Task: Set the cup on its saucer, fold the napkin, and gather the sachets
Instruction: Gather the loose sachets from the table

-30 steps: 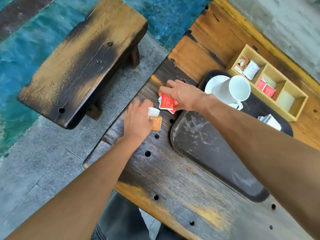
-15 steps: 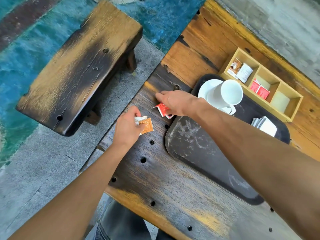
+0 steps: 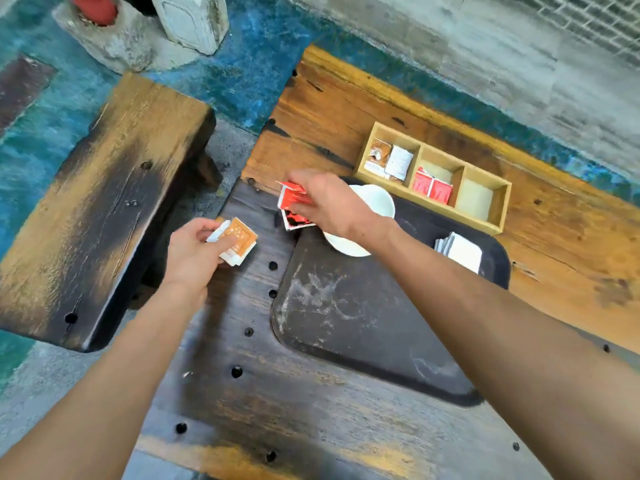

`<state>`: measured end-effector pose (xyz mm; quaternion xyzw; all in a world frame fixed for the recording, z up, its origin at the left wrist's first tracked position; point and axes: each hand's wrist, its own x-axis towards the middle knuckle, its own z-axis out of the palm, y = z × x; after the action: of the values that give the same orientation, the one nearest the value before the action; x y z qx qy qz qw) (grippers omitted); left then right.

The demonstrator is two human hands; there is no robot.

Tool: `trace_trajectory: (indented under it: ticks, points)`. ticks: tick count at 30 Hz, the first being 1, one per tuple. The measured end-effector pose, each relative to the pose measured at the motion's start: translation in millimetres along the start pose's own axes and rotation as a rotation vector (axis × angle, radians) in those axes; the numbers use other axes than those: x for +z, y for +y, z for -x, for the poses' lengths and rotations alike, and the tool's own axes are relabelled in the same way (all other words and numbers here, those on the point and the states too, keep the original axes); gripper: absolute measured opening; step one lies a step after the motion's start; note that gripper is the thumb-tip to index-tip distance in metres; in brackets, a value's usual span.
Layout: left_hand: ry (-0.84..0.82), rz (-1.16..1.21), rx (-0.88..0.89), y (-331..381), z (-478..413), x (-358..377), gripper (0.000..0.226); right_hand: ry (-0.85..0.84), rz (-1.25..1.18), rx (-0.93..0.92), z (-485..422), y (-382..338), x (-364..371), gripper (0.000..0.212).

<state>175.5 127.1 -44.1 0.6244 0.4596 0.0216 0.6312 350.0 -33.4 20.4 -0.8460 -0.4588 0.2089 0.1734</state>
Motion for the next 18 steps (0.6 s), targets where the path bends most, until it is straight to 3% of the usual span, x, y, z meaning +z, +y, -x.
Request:
trace_trajectory:
  ticks: [9,14,18]
  points:
    - [-0.176,-0.168,0.169,110,-23,138,0.024,0.275,-0.084,0.319,65,112,-69,0.018]
    - [-0.254,-0.303,0.237,151,-46,220,0.027,0.410,-0.273,0.652,95,177,-77,0.014]
    - [-0.303,-0.438,0.250,158,-63,263,0.028,0.419,-0.512,0.834,100,211,-69,0.017]
